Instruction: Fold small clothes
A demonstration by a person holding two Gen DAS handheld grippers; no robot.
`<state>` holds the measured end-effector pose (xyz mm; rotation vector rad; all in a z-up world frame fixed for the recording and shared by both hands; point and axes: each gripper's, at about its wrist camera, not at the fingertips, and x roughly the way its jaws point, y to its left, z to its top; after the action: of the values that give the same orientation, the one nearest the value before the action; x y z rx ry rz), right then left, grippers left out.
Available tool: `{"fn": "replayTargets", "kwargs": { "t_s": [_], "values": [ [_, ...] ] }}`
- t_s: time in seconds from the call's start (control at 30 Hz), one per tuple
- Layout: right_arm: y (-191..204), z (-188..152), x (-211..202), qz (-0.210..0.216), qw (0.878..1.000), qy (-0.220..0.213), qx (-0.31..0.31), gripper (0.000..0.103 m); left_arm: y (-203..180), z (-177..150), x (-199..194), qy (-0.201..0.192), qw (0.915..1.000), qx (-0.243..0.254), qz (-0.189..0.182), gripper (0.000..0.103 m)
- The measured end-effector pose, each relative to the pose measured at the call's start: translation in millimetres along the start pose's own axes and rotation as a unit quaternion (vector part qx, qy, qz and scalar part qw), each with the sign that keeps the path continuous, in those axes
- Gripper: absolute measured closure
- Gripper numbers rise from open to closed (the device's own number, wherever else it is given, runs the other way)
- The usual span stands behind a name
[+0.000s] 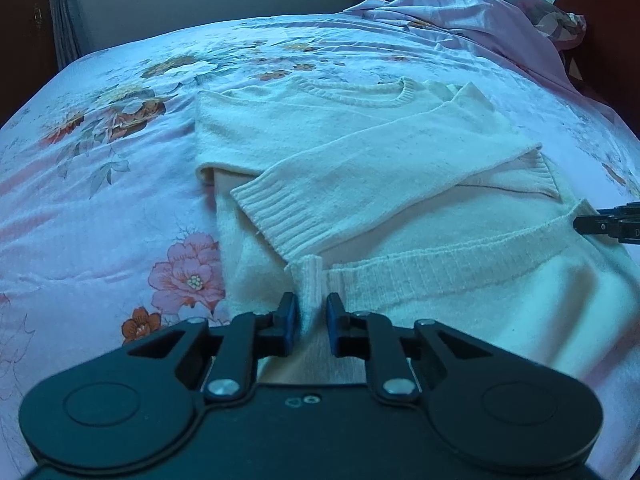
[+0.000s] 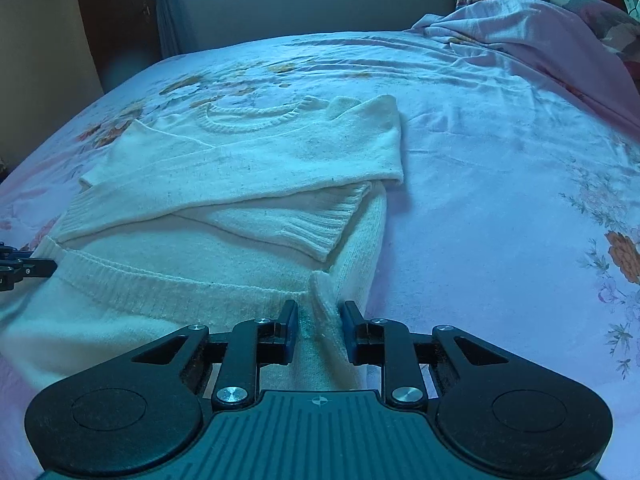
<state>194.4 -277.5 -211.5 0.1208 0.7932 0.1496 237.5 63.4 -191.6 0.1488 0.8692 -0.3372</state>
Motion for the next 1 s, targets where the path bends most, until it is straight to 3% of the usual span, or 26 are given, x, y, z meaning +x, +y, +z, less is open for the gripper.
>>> {"fn": "replayTargets", "kwargs": {
  "t_s": [0.17,0.47,0.67,0.7,0.73,0.77,0.87,1.0],
  "values": [
    [7,3,-14,-0.022,0.999,-0.043,-0.023,0.079,-8,-2,1,-0.003,0.9996,0.022,0.016,0.089],
    [9,12,7,0.019,0.998,0.007,-0.058,0.079,-10,-3,3,-0.005,0.9993,0.023,0.027,0.086],
    [-10,3,2,0.060,0.996,0.048,-0.042,0.079,-7,-4,2,-0.005,0.9995,0.018,0.025,0.082],
    [-11,2,-1,0.062,0.996,0.045,-0.035,0.081,-6,-4,3,-0.005,0.9996,0.015,0.024,0.082],
    [-12,1,-2,0.060,0.997,0.039,-0.030,0.098,-6,-3,3,-0.004,0.9997,0.010,0.024,0.082],
    [-12,1,-3,0.055,0.998,0.033,-0.020,0.100,-5,-3,3,-0.004,0.9997,0.004,0.025,0.082],
    [-11,1,-9,0.067,0.998,0.010,0.018,0.100,-9,-3,-1,-0.004,0.9996,-0.004,0.027,0.092],
    [1,-4,-2,0.049,0.998,0.024,-0.015,0.100,-13,-4,0,-0.003,0.9995,0.002,0.030,0.092]
  ]
}}
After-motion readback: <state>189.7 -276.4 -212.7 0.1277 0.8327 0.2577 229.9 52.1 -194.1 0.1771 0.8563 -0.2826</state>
